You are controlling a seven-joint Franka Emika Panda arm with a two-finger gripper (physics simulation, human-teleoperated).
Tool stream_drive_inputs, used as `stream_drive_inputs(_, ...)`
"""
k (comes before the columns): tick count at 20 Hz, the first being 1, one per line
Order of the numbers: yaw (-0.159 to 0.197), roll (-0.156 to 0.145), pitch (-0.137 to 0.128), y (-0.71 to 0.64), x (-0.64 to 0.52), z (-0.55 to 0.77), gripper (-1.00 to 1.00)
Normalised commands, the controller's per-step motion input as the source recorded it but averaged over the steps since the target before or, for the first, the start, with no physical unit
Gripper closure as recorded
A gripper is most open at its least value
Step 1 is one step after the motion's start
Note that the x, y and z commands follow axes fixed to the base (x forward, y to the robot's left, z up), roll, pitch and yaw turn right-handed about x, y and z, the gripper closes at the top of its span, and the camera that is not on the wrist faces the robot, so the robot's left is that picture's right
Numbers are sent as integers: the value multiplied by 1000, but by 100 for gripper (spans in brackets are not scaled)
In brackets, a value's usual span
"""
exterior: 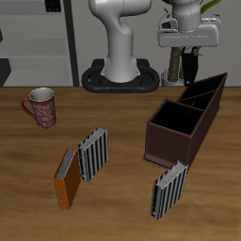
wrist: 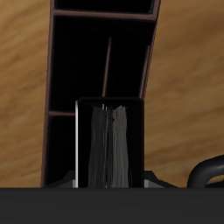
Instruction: Place the black book into the left desk caddy's left compartment
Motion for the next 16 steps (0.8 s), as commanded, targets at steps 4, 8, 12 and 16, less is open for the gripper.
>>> stream_drive_inputs(4, -27, 58, 44, 189, -226, -125, 100)
stream_drive_inputs(8, 14, 42, -24, 125, -176, -30, 100)
stream_drive_inputs(12, 2, 37, 29, 125, -51, -169, 100)
stream_drive_inputs(16, 1, 22, 32, 130, -8, -211, 100)
